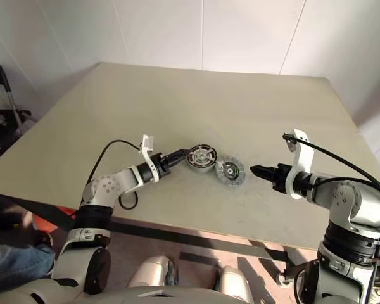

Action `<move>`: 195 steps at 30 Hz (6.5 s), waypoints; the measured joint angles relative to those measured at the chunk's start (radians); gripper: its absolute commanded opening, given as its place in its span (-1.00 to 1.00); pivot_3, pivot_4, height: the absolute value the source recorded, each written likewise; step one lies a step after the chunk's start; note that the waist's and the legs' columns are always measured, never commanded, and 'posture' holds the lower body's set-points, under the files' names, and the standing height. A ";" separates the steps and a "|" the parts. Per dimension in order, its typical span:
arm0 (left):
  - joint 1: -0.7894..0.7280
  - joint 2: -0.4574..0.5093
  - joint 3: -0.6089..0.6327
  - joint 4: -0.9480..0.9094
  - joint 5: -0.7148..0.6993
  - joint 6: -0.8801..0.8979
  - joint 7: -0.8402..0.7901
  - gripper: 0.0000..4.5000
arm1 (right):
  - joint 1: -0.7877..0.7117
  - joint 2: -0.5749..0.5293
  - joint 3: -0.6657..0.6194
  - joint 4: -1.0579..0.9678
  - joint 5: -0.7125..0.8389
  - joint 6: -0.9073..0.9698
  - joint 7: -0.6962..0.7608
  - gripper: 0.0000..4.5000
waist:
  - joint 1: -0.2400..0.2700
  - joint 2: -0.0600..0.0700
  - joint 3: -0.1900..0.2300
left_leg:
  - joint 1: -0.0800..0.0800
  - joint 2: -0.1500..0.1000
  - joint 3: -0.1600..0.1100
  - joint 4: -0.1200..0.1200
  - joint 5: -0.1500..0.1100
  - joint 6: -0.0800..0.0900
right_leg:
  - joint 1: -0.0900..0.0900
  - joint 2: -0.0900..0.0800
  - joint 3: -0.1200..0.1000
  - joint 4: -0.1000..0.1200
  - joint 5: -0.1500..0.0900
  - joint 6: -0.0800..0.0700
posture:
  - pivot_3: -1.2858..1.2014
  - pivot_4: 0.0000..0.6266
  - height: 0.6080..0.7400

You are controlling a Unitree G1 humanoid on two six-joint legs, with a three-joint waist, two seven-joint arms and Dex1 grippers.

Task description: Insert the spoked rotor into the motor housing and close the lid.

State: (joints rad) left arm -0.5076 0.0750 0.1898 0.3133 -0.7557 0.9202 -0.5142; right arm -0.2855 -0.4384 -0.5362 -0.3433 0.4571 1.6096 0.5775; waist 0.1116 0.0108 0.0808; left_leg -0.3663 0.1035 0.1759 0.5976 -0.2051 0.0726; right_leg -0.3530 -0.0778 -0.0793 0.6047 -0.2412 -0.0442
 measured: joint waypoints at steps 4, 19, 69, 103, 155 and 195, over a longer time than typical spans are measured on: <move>-0.001 0.005 -0.004 0.008 0.014 0.001 -0.005 0.44 | 0.094 0.094 -0.031 0.000 0.069 0.000 -0.060 -0.13 | -0.003 0.001 0.000 | -0.002 0.000 0.000 -0.001 0.000 0.000 | -0.002 0.000 0.000 0.000 0.001 -0.002 | 0.03 -1.00 1.00; -0.001 0.016 -0.006 0.012 0.034 0.006 -0.007 0.44 | 0.080 0.176 -0.099 0.071 0.353 0.000 -0.326 -0.99 | -0.007 0.003 0.000 | -0.002 0.000 0.000 -0.002 0.000 0.000 | -0.002 0.000 0.000 -0.001 0.000 -0.001 | 0.03 -1.00 1.00; 0.013 0.032 -0.034 0.007 0.067 0.018 -0.005 0.44 | 0.183 0.232 -0.117 0.141 0.976 -0.133 -0.875 -0.02 | 0.012 0.004 -0.001 | -0.001 -0.002 0.000 -0.024 0.006 -0.010 | -0.004 0.001 -0.001 -0.015 0.003 -0.006 | 0.03 -1.00 1.00; 0.013 0.035 -0.046 0.005 0.090 0.013 -0.027 0.44 | 0.055 0.128 0.150 0.235 0.957 -0.528 -0.825 0.69 | 0.012 0.004 -0.002 | -0.002 -0.002 0.000 -0.022 0.005 -0.008 | -0.003 0.001 -0.001 -0.015 0.004 -0.008 | 0.03 -1.00 1.00; 0.012 0.143 0.071 0.007 0.091 -0.052 -0.047 0.44 | -0.062 -0.039 0.728 0.116 0.183 -0.930 -0.242 0.98 | 0.013 0.001 -0.003 | -0.011 -0.001 0.000 -0.013 0.000 -0.001 | -0.009 0.002 -0.001 -0.013 0.004 -0.008 | 0.03 -1.00 1.00; 0.051 0.095 0.021 -0.041 0.094 -0.040 -0.044 0.44 | -0.099 0.154 0.689 0.419 -0.224 -1.228 -0.060 0.40 | -0.013 0.001 -0.002 | -0.013 0.000 0.000 0.001 -0.001 0.002 | -0.011 0.001 0.000 0.002 0.004 -0.009 | 0.03 -1.00 1.00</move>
State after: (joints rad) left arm -0.4561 0.1701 0.2112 0.2727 -0.6618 0.8804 -0.5581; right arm -0.3844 -0.2844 0.1528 0.0761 0.2330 0.3821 0.5178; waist 0.0986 0.0115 0.0785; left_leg -0.3791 0.1037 0.1760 0.5985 -0.2065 0.0750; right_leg -0.3641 -0.0772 -0.0798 0.6064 -0.2371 -0.0534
